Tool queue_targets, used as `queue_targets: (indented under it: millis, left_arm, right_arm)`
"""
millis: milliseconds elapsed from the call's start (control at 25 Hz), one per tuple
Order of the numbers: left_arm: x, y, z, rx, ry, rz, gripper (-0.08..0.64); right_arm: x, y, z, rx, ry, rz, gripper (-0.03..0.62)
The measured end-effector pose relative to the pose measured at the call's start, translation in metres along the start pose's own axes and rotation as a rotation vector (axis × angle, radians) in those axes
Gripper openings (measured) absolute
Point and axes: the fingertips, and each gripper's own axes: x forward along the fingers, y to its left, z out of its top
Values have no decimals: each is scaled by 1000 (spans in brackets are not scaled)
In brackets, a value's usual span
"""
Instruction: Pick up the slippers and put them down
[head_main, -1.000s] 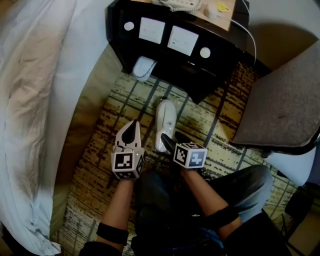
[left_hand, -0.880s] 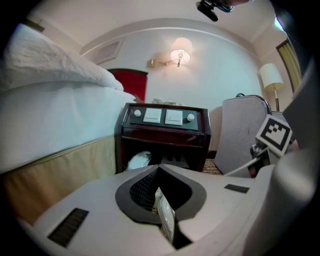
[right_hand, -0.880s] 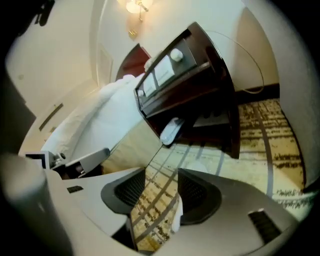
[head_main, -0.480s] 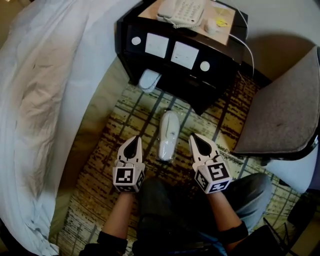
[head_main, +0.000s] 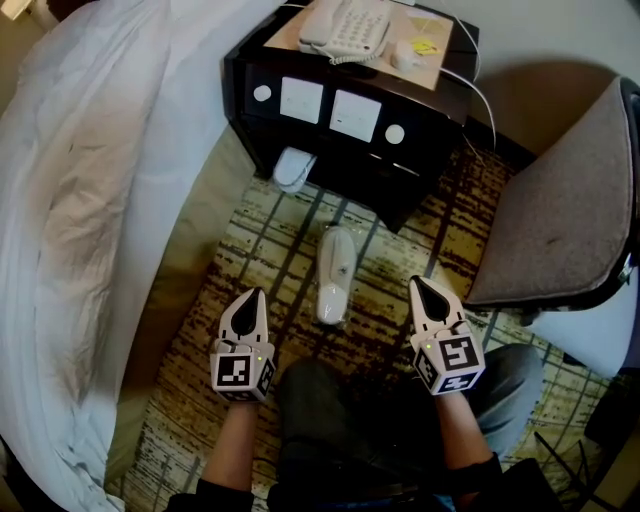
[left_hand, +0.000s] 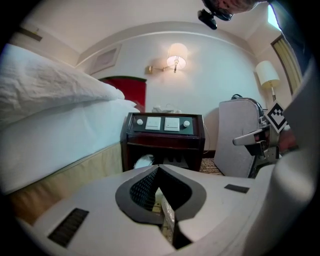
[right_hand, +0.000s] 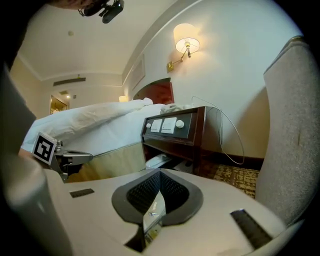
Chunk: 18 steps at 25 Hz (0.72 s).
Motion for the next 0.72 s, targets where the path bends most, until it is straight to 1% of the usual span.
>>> queue_targets:
  millis: [200, 360, 440, 600, 720]
  left_arm:
    - [-7, 9, -7, -19, 19, 25, 0]
    - [-9, 9, -9, -16, 18, 19, 0]
    - [-8, 8, -11, -4, 20, 8, 0]
    - [-8, 7, -17, 48, 34, 5, 0]
    - [-7, 4, -18, 51, 30, 4, 0]
  right_arm:
    - [-1, -8, -3, 19, -4, -17, 12]
    - [0, -7, -7, 23, 3, -14, 12]
    - [1, -6, -11, 25, 11, -12, 12]
    - [2, -5, -14, 31, 14, -6, 12]
    - [3, -5, -15, 32, 14, -4, 12]
